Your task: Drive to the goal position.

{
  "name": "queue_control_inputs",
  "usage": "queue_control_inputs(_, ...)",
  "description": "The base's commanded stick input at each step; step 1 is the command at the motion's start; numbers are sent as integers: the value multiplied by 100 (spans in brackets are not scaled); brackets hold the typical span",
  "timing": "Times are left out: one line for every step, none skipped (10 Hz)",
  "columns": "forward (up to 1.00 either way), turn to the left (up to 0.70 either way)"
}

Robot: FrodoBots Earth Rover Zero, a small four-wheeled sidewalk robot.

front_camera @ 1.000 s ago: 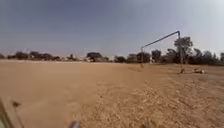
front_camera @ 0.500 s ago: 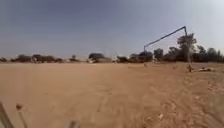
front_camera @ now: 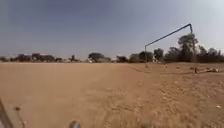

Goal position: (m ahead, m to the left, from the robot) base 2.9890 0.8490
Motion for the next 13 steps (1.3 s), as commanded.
queue_control_inputs(100,0)
queue_control_inputs(100,0)
queue_control_inputs(100,0)
queue_control_inputs(100,0)
queue_control_inputs(100,0)
queue_control_inputs(100,0)
queue_control_inputs(100,0)
queue_control_inputs(100,0)
queue_control_inputs(100,0)
queue_control_inputs(100,0)
queue_control_inputs(100,0)
queue_control_inputs(100,0)
queue_control_inputs(100,0)
